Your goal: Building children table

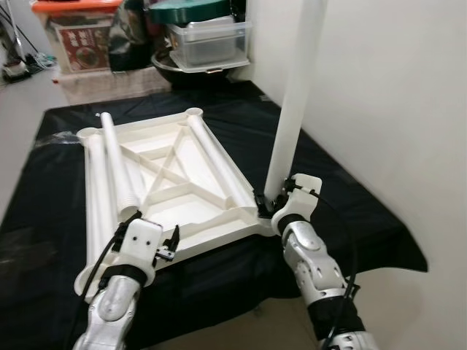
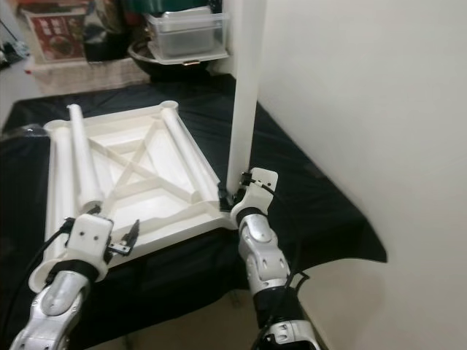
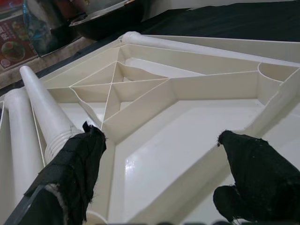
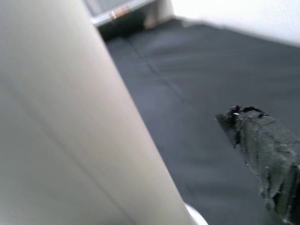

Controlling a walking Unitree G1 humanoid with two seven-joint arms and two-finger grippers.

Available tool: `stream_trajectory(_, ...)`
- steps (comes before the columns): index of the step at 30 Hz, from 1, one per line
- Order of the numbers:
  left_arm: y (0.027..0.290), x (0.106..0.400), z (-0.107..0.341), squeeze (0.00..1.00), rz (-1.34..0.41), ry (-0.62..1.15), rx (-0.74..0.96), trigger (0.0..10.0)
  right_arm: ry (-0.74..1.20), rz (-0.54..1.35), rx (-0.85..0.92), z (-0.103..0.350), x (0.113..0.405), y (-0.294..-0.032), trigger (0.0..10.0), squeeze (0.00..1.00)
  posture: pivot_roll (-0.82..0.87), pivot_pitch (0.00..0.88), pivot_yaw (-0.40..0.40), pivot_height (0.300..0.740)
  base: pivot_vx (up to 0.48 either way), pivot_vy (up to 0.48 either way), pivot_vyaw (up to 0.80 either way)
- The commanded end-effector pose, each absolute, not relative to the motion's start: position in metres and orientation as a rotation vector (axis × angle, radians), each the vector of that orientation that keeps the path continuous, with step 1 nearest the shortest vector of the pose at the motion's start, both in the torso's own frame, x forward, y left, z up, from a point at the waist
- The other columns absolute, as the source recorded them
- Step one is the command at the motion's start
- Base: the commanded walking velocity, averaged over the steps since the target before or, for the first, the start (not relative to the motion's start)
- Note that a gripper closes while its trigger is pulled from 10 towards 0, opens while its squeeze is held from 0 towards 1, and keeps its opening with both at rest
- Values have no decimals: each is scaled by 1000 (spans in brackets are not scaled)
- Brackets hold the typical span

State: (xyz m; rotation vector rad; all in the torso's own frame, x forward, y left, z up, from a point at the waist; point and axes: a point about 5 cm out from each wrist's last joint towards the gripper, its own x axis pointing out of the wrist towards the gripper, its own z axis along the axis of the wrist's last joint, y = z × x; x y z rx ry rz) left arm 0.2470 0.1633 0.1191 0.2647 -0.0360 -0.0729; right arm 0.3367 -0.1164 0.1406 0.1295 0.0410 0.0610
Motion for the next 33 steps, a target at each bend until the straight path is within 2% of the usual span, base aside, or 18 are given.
stream_trajectory(1, 166, 247, 116, 0, -77, -21, 289, 10000, -35, 82, 147, 157, 338, -116, 10000, 1000, 62, 0, -4, 740, 0, 0, 0)
stream_trajectory(8, 164, 249, 116, 0, -88, -24, 291, 10000, -101, 186, 157, 174, 335, -112, 10000, 1000, 54, 0, 1, 740, 0, 0, 0)
stream_trajectory(12, 160, 251, 115, 0, -101, -27, 289, 10000, -135, 338, 58, 181, 336, -111, 10000, 1000, 41, 0, 4, 740, 0, 0, 0)
stream_trajectory(15, 159, 252, 115, 0, -106, -28, 287, 10000, -123, 384, 29, 180, 337, -112, 10000, 1000, 41, 0, 4, 740, 0, 0, 0)
stream_trajectory(16, 158, 253, 115, 0, -110, -29, 287, 10000, -114, 417, 0, 181, 341, -116, 10000, 906, 41, 0, 1, 740, 0, 0, 0)
stream_trajectory(18, 158, 253, 115, 0, -110, -29, 287, 10000, -114, 417, 0, 181, 341, -116, 10000, 906, 41, 0, 1, 740, 0, 0, 0)
stream_trajectory(19, 157, 254, 115, 0, -112, -29, 286, 10000, -103, 429, -36, 182, 348, -125, 10000, 906, 38, 0, -1, 740, 0, 0, 0)
stream_trajectory(20, 157, 254, 114, 0, -114, -28, 286, 10000, -85, 436, -63, 185, 357, -139, 10000, 0, 42, 0, -8, 740, 0, 0, 0)
stream_trajectory(22, 157, 254, 113, 0, -113, -26, 286, 10000, -55, 477, -54, 192, 367, -155, 10000, 0, 46, 0, -15, 740, 0, 0, 0)
stream_trajectory(33, 155, 252, 110, 0, -116, -22, 284, 10000, -17, 748, 23, 203, 373, -167, 10000, 0, 61, 0, -24, 740, 0, 0, 0)
